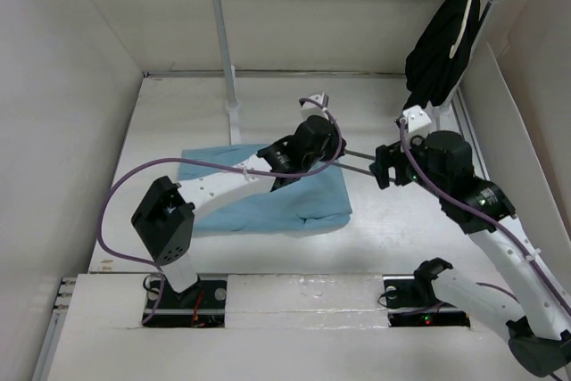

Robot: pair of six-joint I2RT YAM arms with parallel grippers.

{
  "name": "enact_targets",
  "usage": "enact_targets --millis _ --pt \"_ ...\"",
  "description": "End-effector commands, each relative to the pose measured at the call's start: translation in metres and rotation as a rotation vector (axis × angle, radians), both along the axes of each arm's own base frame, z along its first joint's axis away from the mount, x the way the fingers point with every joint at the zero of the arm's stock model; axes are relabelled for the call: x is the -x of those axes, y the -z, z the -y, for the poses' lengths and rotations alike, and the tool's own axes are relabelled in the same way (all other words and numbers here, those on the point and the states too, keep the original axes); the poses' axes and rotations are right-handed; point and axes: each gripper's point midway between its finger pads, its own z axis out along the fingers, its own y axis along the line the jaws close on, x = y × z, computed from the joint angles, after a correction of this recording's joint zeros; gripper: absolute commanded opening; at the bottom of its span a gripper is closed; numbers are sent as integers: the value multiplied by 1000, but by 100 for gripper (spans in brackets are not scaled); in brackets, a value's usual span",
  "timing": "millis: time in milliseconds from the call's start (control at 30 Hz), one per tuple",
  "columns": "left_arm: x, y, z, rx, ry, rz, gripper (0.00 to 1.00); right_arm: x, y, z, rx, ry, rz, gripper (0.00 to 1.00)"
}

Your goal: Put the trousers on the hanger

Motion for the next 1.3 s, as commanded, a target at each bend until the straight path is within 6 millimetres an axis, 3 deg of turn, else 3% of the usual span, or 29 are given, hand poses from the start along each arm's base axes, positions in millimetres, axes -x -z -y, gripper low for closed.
enact_targets --millis 0,33,167,267,367,400,467,533,567,633,667,700,733,767,800,867,900,1033,1167,1267 --pt "-6 -86 16 133 30 145 0 2 -46 -16 -21 -144 65 84" --pt "-6 -85 15 113 30 150 0 2 -54 -16 -20 -157 65 87" --pt "-9 -96 14 95 24 170 0 7 -44 -24 -12 -221 30 92" --pt "-11 -101 14 74 34 191 0 4 -31 -19 21 -207 9 92" --pt "-15 -95 13 23 25 185 0 3 -33 -18 43 -218 16 89" --pt "-16 -92 14 13 29 181 0 3 -38 -18 43 -221 31 83" --pt "-15 -95 15 20 37 190 0 2 -40 -18 45 -220 37 45" --pt "-14 -96 15 25 38 186 0 3 -37 -18 42 -222 37 17" --pt "-12 -97 17 31 47 178 0 4 -45 -19 25 -228 80 0" --pt "-12 -92 21 31 68 128 0 1 -35 -11 26 -174 89 0" --pt "-13 -92 21 39 80 97 0 1 -40 -13 22 -166 133 0" --pt "-11 -91 24 27 90 55 7 -1 -41 -3 42 -111 166 0" --pt "-14 -92 22 42 84 24 20 -4 -30 2 69 -77 158 0" --pt "-13 -93 23 51 97 0 37 -6 -27 4 87 -62 162 0" --pt "-11 -102 25 67 107 -3 43 -9 -20 5 132 -58 161 0" --pt "-4 -100 28 54 137 -55 54 -13 -15 5 163 -43 169 0" --pt "-8 -104 31 58 146 -67 55 -14 -17 4 185 -28 189 0" --pt "2 -79 31 -19 186 -206 56 -20 -16 2 246 23 226 0" --pt "13 -68 31 -22 213 -274 56 -27 -20 8 288 99 239 0" --pt "9 -54 19 -70 146 -288 56 -31 -20 9 305 128 248 0"
